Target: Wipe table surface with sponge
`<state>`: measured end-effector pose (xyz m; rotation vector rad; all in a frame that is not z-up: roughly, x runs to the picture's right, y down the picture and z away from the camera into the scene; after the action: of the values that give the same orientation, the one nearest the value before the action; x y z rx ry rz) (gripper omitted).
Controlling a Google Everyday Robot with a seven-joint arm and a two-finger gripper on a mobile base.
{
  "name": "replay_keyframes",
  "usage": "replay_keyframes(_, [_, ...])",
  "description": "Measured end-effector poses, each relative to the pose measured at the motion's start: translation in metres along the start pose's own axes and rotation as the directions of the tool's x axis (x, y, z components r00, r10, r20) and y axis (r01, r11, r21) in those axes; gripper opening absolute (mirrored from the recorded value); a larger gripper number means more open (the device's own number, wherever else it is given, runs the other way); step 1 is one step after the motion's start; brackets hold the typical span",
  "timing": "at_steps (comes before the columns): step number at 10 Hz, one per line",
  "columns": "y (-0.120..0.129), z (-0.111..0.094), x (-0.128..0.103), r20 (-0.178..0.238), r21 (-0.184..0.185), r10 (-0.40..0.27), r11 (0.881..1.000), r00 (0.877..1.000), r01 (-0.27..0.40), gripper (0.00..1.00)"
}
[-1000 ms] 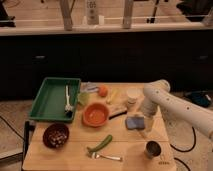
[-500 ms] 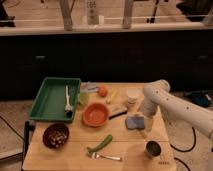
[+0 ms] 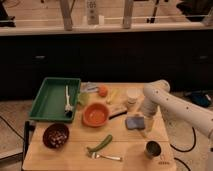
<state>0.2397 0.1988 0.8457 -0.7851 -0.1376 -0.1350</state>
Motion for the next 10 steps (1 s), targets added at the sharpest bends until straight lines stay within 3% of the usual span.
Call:
replay_keyframes(4, [0.006,0.003,-0.014,-0.001,0.051,-0.006,0.999,1.000,0.006,0.80])
replay_keyframes(7, [0.004,0.011,-0.024,0.005,0.062,-0.023,0.998,1.000,0.023,0.78])
replay_keyframes(10, [0.003,0.021,-0.023,0.013,0.057,-0.029,0.998,0.999,0.028,0.53])
